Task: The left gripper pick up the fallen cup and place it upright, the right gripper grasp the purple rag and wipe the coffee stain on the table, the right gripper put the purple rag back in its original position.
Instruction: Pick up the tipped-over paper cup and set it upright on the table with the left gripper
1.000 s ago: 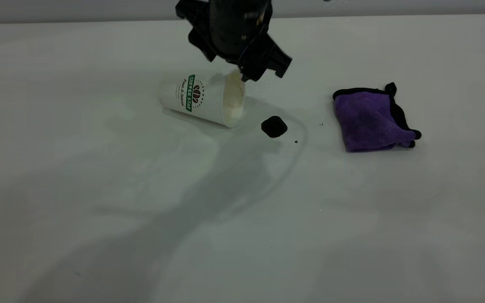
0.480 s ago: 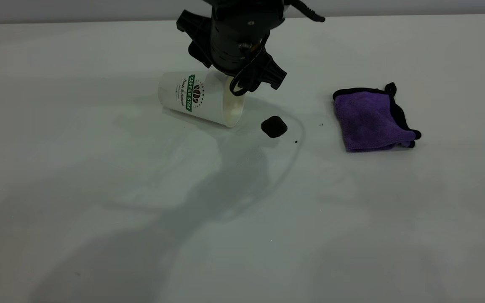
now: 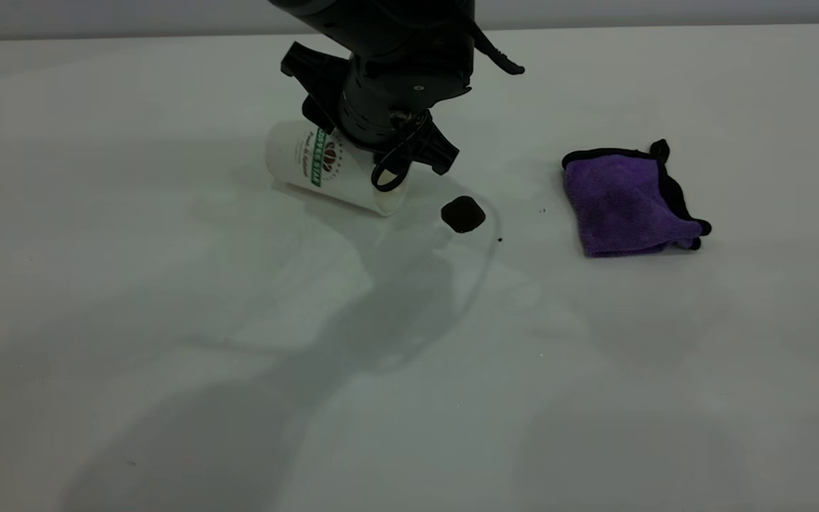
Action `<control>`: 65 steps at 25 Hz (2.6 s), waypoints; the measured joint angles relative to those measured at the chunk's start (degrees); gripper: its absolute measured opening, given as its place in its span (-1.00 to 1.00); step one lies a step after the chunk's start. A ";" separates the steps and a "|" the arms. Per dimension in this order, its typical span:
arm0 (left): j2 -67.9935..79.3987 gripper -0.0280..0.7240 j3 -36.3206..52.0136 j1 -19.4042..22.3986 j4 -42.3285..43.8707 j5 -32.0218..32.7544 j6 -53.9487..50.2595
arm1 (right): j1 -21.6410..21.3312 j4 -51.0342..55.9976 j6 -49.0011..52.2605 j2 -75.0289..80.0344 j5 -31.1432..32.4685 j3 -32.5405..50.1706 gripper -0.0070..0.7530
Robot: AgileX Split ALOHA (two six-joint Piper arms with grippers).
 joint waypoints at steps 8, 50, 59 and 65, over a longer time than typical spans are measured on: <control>-1.21 -0.83 -0.27 0.05 0.67 9.50 3.10 | 0.00 0.00 0.00 0.00 0.00 0.00 0.18; -8.91 -0.93 -0.27 30.34 -81.27 0.62 79.90 | 0.00 0.00 0.00 -0.17 0.00 0.00 0.18; -8.87 -0.85 -0.27 30.34 -80.65 -0.18 80.05 | 0.00 0.00 0.00 -0.17 0.00 0.00 0.18; -8.87 -0.74 -0.27 30.34 -80.56 -0.41 80.23 | 0.00 0.00 0.00 -0.17 0.00 0.00 0.18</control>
